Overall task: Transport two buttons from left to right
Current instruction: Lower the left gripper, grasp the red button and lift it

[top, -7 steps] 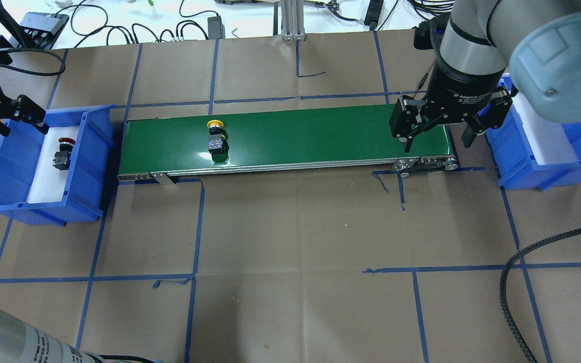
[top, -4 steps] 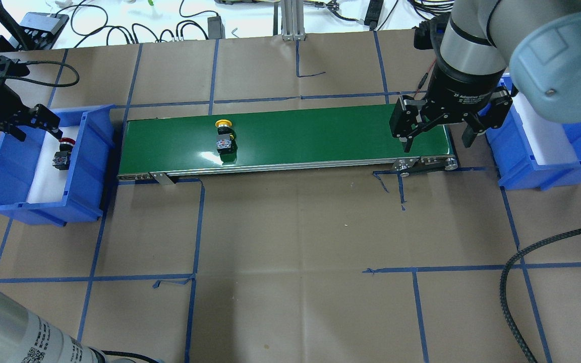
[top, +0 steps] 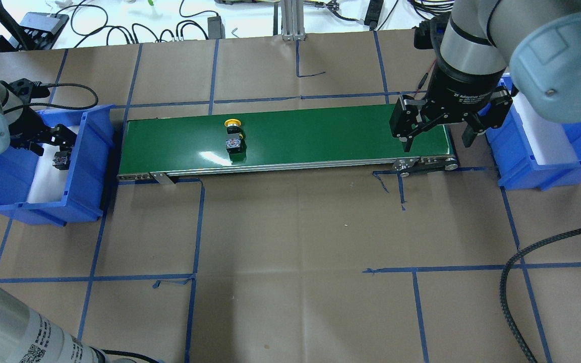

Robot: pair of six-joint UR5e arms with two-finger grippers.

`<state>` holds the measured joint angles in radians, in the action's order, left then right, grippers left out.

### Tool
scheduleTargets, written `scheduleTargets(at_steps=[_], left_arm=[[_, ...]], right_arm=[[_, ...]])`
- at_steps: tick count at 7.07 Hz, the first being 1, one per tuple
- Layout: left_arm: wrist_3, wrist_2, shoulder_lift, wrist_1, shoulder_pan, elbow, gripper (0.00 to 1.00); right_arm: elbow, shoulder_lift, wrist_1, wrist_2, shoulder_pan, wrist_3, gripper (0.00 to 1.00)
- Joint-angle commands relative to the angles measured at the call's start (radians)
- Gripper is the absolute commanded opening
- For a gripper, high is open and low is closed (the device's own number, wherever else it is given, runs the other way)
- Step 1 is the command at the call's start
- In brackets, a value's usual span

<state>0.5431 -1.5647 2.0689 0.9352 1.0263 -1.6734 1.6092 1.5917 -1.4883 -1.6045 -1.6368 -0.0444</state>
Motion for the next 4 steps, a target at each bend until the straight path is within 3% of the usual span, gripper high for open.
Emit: scheduleTargets(at_steps=[1,2,3,4], left_arm=[[-0.002,0.002,0.002,-0.021,0.006,-0.014,0.99],[-0.002,0.003,0.002,-0.021,0.011,-0.014,0.99],[-0.002,0.003,0.002,-0.021,0.015,-0.012,0.92],[-0.002,0.003,0.002,-0.021,0.015,-0.012,0.78]], right_arm=[[0.000,-0.001,-0.001,0.000,0.000,0.000,1.00],[0.000,-0.001,-0.001,0.000,0.000,0.000,1.00],[0.000,0.001,-0.001,0.000,0.000,0.000,1.00],[0.000,0.001,-0.001,0.000,0.000,0.000,1.00]])
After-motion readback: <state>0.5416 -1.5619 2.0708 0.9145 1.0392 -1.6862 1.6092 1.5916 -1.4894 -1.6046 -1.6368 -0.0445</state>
